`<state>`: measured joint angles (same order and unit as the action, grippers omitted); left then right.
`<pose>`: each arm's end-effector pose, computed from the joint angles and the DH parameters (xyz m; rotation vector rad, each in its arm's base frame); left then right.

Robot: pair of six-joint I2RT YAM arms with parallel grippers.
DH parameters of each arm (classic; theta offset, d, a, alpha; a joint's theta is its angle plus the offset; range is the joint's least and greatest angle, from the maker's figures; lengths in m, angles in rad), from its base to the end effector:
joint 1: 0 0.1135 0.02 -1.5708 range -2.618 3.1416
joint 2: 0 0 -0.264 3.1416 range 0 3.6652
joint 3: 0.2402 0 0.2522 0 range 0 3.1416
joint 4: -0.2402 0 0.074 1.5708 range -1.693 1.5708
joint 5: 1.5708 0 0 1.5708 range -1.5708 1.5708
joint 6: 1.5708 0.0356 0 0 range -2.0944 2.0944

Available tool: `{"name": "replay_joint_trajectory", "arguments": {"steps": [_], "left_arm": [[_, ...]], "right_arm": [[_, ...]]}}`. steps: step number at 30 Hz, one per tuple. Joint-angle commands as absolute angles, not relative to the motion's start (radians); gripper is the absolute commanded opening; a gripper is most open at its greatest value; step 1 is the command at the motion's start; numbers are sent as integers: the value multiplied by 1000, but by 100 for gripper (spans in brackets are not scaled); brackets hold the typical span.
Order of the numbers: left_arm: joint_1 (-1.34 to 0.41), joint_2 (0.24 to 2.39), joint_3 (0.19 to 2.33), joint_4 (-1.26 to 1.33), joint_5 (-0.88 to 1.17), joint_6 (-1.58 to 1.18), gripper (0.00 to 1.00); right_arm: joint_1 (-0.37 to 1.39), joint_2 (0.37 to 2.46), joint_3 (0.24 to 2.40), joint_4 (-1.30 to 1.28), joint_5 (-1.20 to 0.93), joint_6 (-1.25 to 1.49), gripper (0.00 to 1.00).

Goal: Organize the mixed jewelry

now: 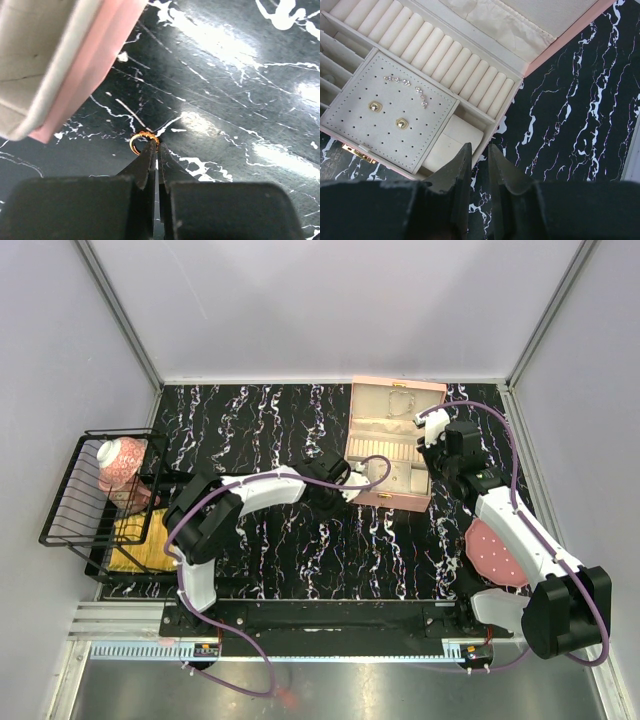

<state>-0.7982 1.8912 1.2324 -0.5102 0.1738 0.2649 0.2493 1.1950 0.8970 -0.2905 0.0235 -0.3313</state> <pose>0.2582 -0.2737 0.1612 1.4488 2.3668 -0.3821 0.2580 0.0648 0.2837 -0.6052 2.0735 -0.0727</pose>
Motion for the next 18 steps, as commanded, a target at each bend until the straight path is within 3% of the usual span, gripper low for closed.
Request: {"name": "replay_joint_trajectory", "arguments": {"steps": [1, 6, 11, 18], "left_arm": [[-799, 1852, 1187, -538, 320, 310, 0], [-772, 1766, 1233, -653, 545, 348, 0], [-712, 1709, 1412, -859, 776, 409, 0], [-686, 1707, 1621, -1048, 949, 457, 0]], "right_arm": [[244, 1170, 917, -296, 3, -319, 25], [238, 1166, 956, -334, -104, -310, 25], [224, 1155, 1006, -371, -279, -310, 29], [216, 1195, 1089, -437, -414, -295, 31]]}}
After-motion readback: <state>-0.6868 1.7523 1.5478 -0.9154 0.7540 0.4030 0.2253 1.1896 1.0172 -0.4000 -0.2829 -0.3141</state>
